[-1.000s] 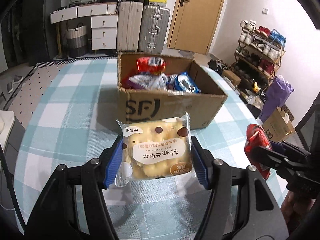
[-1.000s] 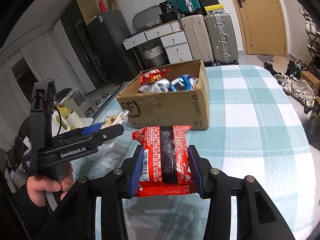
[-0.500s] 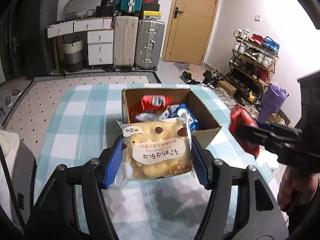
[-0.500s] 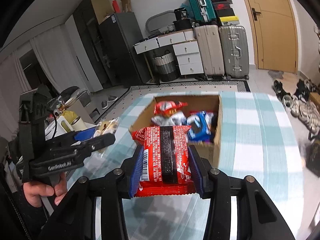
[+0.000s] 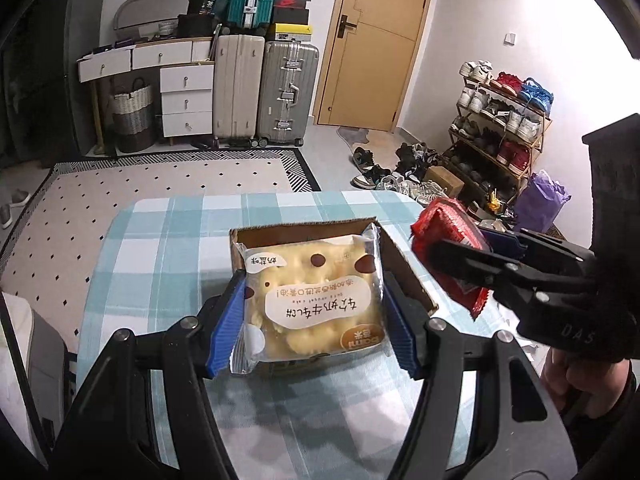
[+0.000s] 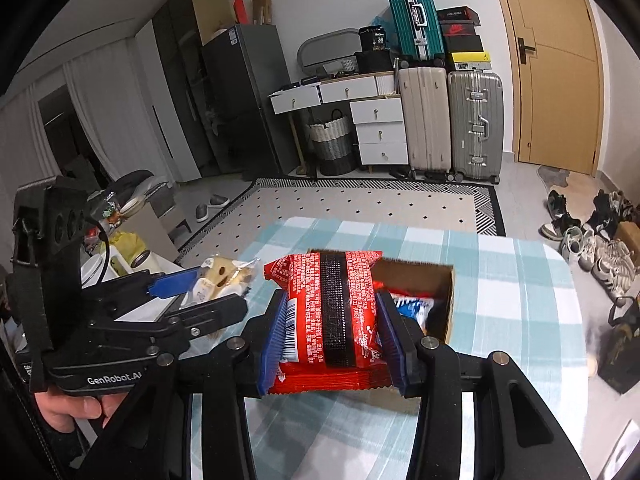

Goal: Organize snacks
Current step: 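Carry the bread pack and wafer pack with both tools over the box, then open both tools to drop the bread pack and wafer pack into the box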

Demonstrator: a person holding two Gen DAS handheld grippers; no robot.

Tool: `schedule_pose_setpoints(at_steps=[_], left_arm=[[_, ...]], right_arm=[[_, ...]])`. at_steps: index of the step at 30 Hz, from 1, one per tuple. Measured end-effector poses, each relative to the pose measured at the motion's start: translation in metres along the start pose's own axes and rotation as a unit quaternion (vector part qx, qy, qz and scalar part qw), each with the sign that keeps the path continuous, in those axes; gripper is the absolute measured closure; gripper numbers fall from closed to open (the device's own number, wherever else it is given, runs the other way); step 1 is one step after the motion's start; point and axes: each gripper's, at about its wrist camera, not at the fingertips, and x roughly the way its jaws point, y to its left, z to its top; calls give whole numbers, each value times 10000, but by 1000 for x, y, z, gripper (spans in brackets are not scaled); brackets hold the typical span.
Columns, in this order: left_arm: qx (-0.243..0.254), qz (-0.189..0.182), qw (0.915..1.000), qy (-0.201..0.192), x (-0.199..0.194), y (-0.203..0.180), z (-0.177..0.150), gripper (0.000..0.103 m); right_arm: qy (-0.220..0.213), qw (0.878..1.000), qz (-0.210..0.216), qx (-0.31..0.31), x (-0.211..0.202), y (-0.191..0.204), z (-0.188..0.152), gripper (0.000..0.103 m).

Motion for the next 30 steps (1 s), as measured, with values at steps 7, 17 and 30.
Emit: schedule_pose_setpoints(at_steps=[7,17,30], left_arm=[[65,-87,9997,236,40,-10,22,42],[134,-155,9979,614,107,-9,33,42],[33,-58,9946,1035,164,5,26,33]], right_arm=[[40,9998,-167,121,16,-14,14,59],[149,9980,-219,573,51,-57,11,59],[394,9955,-260,824,95,-89,-3,59]])
